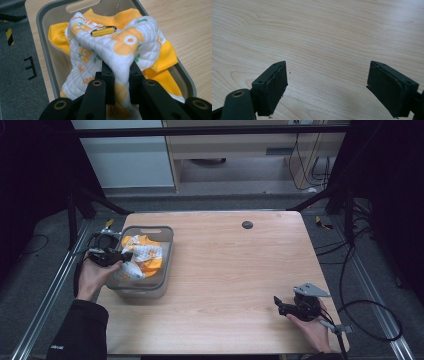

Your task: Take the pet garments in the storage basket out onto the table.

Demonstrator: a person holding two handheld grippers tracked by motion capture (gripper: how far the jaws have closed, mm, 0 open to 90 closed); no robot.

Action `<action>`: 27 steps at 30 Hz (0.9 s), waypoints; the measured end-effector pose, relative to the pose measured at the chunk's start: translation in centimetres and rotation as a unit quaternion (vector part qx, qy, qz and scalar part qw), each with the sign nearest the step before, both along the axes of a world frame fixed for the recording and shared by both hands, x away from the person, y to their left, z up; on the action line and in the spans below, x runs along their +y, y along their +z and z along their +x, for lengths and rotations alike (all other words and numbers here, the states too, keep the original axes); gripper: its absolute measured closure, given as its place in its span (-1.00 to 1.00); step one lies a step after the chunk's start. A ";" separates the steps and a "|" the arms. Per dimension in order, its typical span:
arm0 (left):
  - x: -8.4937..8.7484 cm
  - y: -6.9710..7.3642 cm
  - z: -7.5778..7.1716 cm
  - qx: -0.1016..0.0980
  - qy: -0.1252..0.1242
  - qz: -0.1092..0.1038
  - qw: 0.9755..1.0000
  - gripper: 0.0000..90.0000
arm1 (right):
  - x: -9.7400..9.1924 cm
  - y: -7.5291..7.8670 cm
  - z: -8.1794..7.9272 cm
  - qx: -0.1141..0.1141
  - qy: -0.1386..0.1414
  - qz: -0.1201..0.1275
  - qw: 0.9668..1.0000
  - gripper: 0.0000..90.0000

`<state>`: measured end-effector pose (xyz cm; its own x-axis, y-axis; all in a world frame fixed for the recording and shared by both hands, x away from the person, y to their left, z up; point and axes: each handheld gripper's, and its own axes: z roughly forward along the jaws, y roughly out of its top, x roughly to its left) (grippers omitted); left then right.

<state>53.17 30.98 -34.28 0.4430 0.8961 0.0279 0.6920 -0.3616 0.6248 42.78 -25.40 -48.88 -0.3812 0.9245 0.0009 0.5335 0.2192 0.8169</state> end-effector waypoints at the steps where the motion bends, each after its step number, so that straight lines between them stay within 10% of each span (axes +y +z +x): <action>1: 0.0 0.0 0.0 0.000 0.000 0.000 1.000 0.78 | 0.0 0.0 0.0 0.000 0.000 0.000 1.000 -0.64; 27: -0.9 3.2 -2.0 -0.026 -0.039 0.006 0.999 0.78 | 0.0 0.0 0.0 -0.003 -0.001 0.001 1.000 -0.65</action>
<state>51.13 30.09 -31.08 0.5083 0.8589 0.0629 0.6280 -0.4197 0.6553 42.77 -25.42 -48.86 -0.3787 0.9255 0.0005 0.5297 0.2163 0.8201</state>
